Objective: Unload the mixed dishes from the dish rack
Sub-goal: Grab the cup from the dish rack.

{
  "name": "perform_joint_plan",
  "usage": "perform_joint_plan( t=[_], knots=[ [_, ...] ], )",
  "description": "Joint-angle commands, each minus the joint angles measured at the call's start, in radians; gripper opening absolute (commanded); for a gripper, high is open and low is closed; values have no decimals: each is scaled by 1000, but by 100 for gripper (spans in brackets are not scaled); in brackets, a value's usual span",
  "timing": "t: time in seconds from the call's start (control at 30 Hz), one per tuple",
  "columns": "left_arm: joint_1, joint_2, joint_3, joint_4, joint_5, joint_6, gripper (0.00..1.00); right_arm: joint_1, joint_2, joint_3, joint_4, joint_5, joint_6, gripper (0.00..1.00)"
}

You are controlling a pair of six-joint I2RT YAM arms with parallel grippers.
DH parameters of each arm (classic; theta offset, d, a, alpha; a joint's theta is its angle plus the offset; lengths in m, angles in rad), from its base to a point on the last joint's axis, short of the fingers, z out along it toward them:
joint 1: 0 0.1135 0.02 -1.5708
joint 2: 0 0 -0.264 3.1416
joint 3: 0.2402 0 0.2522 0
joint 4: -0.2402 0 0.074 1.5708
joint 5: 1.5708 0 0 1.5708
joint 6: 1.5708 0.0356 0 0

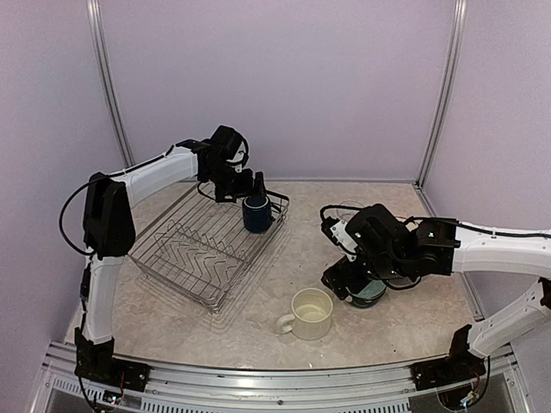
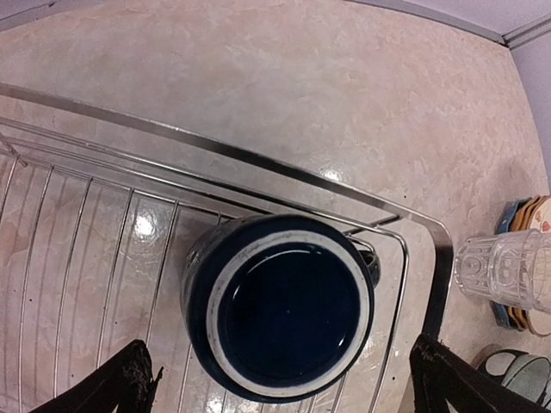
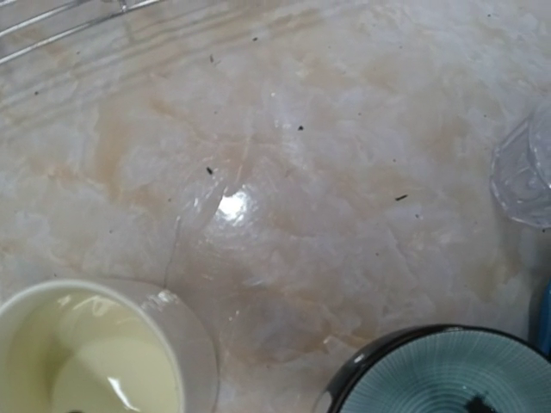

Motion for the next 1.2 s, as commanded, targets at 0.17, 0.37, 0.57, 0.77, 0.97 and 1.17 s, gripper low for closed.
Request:
perform_joint_plan(
  t=[0.17, 0.37, 0.57, 0.77, 0.97, 1.17],
  knots=[
    [-35, 159, 181, -134, -89, 119, 99, -12, -23, -22, 46, -4, 14, 94],
    [-44, 185, 190, -135, -93, 156, 99, -15, -15, -17, 60, -10, 14, 94],
    [-44, 207, 200, -120, -98, 176, 99, -17, 2, -15, 77, -28, 30, 94],
    [-44, 222, 214, -90, -86, 199, 99, -17, 8, -21, 77, -36, 53, 94],
    [-44, 224, 215, -71, -76, 218, 99, -15, 6, -38, 100, -45, 66, 94],
    [-44, 204, 194, -49, -68, 234, 81, -16, 40, -14, 92, -29, 60, 95]
  ],
)
